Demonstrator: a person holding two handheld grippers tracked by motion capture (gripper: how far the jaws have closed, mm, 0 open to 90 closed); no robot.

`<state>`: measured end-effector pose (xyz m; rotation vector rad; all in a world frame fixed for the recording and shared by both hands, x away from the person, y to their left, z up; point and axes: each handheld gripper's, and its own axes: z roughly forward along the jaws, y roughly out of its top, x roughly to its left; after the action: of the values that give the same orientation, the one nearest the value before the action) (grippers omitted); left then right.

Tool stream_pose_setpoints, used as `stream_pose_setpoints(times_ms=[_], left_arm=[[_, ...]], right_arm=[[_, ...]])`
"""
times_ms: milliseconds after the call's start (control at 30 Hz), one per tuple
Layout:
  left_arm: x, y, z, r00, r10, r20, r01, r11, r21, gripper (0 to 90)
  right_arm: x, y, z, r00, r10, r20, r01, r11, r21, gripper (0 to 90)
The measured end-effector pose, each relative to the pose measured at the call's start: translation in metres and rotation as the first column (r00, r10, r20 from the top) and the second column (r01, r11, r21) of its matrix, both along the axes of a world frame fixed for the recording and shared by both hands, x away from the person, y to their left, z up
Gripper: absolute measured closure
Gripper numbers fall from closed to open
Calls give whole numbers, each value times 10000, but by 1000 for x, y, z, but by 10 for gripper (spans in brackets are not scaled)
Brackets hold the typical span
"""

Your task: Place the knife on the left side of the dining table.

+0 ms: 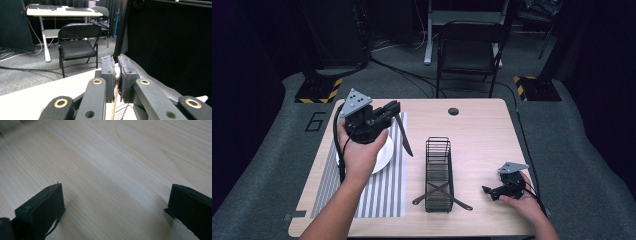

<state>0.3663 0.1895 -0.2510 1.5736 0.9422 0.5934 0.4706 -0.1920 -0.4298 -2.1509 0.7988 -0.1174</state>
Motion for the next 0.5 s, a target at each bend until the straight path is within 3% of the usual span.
stream_pose_setpoints(times_ms=[500], left_arm=[[-9,24,-40,9983,417,-415,-423,9990,-136,837]], right_arm=[[0,0,0,10000,-51,-4,51,10000,3,0]])
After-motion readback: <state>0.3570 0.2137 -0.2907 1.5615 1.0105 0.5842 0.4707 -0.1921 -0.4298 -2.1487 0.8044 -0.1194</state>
